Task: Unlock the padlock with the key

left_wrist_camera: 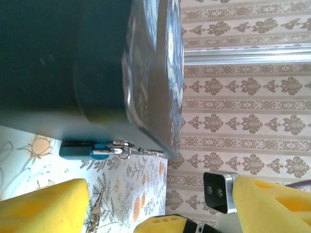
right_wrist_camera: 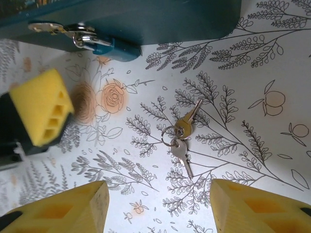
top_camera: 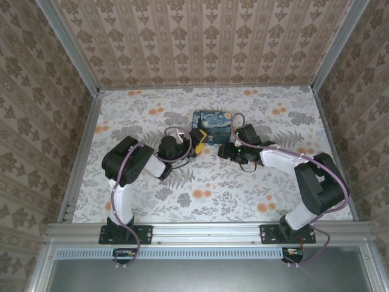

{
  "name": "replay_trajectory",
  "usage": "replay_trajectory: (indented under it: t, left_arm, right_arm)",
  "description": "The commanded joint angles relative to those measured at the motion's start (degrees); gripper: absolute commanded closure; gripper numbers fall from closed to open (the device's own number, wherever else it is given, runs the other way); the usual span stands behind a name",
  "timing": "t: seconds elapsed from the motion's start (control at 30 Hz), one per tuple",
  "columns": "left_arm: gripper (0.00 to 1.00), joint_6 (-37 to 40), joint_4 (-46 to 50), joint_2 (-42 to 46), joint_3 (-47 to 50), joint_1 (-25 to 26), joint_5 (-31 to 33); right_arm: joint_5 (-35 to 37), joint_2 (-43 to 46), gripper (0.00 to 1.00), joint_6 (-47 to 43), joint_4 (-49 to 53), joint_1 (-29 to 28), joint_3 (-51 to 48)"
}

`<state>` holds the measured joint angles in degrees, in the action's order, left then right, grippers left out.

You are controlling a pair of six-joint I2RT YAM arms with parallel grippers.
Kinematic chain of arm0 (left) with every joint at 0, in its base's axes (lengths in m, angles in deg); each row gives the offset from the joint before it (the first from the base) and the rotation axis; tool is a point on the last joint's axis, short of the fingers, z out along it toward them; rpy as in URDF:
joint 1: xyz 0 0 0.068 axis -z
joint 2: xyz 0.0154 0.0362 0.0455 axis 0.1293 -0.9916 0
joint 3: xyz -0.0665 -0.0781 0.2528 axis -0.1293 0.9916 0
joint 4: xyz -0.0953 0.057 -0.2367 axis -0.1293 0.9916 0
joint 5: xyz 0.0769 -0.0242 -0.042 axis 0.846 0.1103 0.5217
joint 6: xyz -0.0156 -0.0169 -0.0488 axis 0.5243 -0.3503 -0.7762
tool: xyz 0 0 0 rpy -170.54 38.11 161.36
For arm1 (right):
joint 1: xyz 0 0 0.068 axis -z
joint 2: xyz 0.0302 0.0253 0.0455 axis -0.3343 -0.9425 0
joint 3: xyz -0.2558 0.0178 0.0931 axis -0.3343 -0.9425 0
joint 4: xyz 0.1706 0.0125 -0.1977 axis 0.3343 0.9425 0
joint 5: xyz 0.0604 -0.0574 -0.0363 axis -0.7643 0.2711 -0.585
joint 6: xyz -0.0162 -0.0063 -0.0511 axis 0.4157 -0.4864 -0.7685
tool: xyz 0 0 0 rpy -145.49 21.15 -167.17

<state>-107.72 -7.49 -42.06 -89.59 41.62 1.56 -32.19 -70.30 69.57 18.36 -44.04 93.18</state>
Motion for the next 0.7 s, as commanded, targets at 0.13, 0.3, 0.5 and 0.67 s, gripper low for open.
replay_trajectory:
  t: [0.13, 0.3, 0.5, 0.67]
  left_arm:
    - [0.21, 1.62, -1.63, 1.86, -0.03, -3.30, -1.68]
    - [0.20, 1.78, -1.63, 1.85, -0.04, -5.13, -2.89]
    - [0.20, 1.89, -1.25, 2.87, 0.56, -6.59, -4.06]
    - [0.20, 2.39, 0.07, 4.13, 0.59, -7.19, -4.87]
  right_arm:
    - [8.80, -4.68, 0.41, -2.63, 7.33, -3.02, 5.48]
    - [10.62, -8.84, 0.42, -2.27, 8.30, -4.60, 8.63]
    - [13.34, -13.27, 0.45, -3.05, 11.09, -6.45, 13.08]
    - [15.68, -16.09, 0.48, -3.63, 13.34, -7.80, 15.68]
